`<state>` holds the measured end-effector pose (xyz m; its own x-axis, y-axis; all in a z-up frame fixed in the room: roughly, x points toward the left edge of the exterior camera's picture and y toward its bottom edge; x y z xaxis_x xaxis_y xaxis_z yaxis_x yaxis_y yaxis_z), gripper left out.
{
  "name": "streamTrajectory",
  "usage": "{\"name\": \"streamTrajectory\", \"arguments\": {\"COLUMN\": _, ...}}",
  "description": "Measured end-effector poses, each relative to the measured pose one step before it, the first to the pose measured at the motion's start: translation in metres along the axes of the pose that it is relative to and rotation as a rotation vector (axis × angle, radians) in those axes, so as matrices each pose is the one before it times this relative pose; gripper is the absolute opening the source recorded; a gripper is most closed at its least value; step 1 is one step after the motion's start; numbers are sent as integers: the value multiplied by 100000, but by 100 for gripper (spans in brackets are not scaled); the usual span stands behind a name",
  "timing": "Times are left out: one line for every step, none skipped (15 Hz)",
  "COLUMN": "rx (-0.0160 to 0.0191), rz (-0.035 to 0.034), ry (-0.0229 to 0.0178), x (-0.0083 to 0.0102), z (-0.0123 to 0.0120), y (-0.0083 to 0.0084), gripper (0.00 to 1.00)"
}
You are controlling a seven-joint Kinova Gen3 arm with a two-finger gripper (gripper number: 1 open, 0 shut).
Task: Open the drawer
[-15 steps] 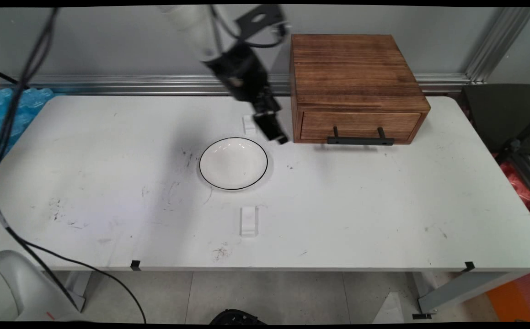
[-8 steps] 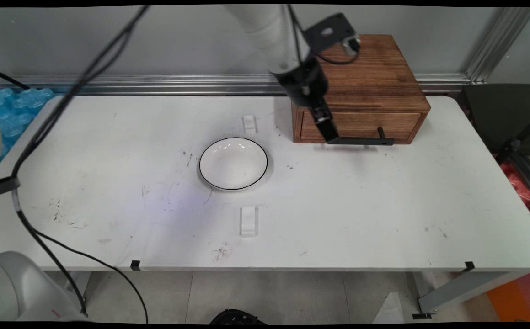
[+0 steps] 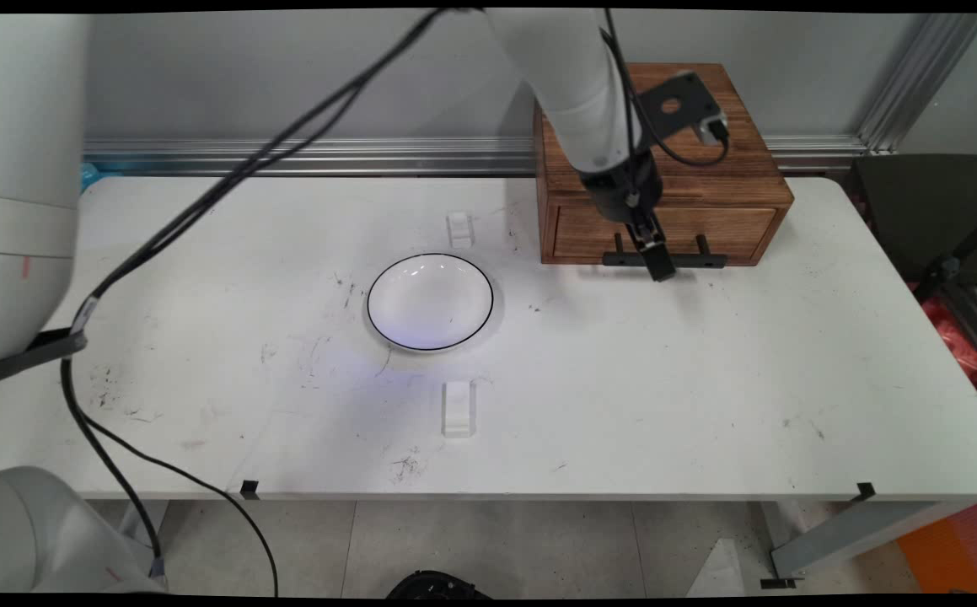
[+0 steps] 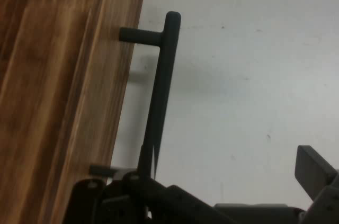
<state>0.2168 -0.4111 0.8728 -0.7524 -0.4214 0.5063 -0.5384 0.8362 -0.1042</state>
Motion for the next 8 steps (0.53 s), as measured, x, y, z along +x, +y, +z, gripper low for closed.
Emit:
{"name": "streamTrajectory", "arguments": {"rx": 338, "rz": 189, "ry": -306, "x": 317, "z": 985, "y": -48, "gripper": 100}}
{"name": "streamTrajectory", "arguments": {"rx": 180, "rz": 111, "ry": -204, "x": 201, "z": 636, "y": -22, "gripper": 100}}
{"name": "streamTrajectory", "arguments": {"rx": 233, "rz": 161, "ry": -305, "x": 286, "z": 920, "y": -51, "gripper": 100}}
{"name": "streamTrajectory", "arguments": {"rx": 222, "rz": 218, "ry": -400, "x": 284, "z": 1016, "y": -50, "gripper": 100}}
{"name": "streamTrajectory", "arguments": {"rx": 191, "rz": 222, "ry": -405, "x": 257, "z": 949, "y": -48, "gripper": 100}}
{"name": "streamTrajectory", "arguments": {"rx": 127, "rz": 108, "ry": -376, "x": 175, "z": 753, "y": -41, "gripper": 100}}
{"name": "streamTrajectory", "arguments": {"rx": 78, "rz": 110, "ry": -501, "x": 142, "z": 825, "y": -48, "gripper": 100}}
{"name": "streamTrajectory", "arguments": {"rx": 16, "rz": 201, "ry": -523, "x": 117, "z": 780, "y": -27, "gripper": 100}}
